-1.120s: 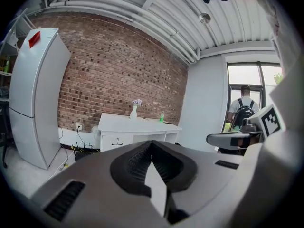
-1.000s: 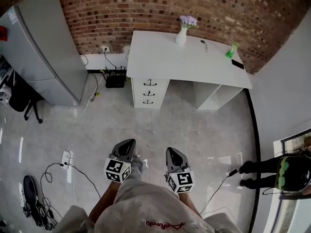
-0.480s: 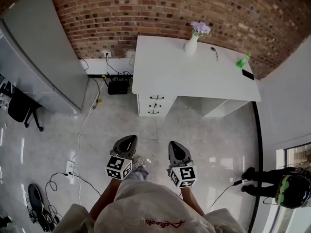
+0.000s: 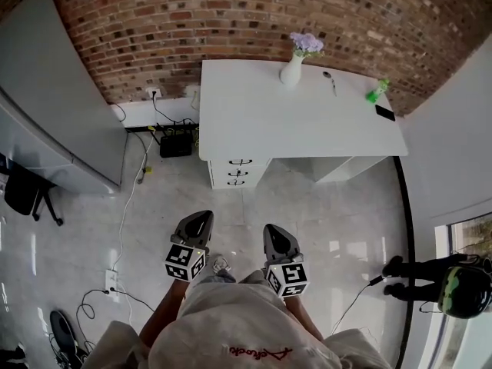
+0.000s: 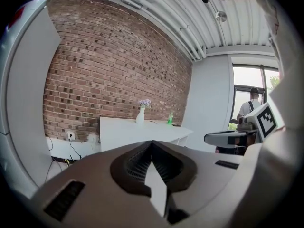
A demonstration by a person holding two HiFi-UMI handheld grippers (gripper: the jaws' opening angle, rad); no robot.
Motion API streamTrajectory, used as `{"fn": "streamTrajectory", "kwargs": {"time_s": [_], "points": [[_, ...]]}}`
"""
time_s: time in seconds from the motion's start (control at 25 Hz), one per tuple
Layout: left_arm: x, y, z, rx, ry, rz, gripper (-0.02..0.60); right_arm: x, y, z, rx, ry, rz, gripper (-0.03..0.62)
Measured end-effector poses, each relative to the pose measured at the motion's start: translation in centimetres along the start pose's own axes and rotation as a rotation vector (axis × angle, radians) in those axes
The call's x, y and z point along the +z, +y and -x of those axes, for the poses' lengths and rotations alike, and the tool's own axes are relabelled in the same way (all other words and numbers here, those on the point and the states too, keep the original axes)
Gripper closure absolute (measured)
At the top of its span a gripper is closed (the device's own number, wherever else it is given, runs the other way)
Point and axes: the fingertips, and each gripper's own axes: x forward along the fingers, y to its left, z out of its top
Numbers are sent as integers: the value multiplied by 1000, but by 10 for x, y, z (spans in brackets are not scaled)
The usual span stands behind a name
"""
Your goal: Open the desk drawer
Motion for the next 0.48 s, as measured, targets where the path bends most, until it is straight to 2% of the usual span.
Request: {"fn": "streamTrajectory", "kwargs": {"time_s": [0.24, 0.48], "points": [[-4, -6, -14, 5, 21, 9, 569, -8, -14, -6, 25, 26, -23, 577], [-8, -2, -25, 112, 20, 39, 569, -6, -32, -17, 102, 43, -41, 577]]}}
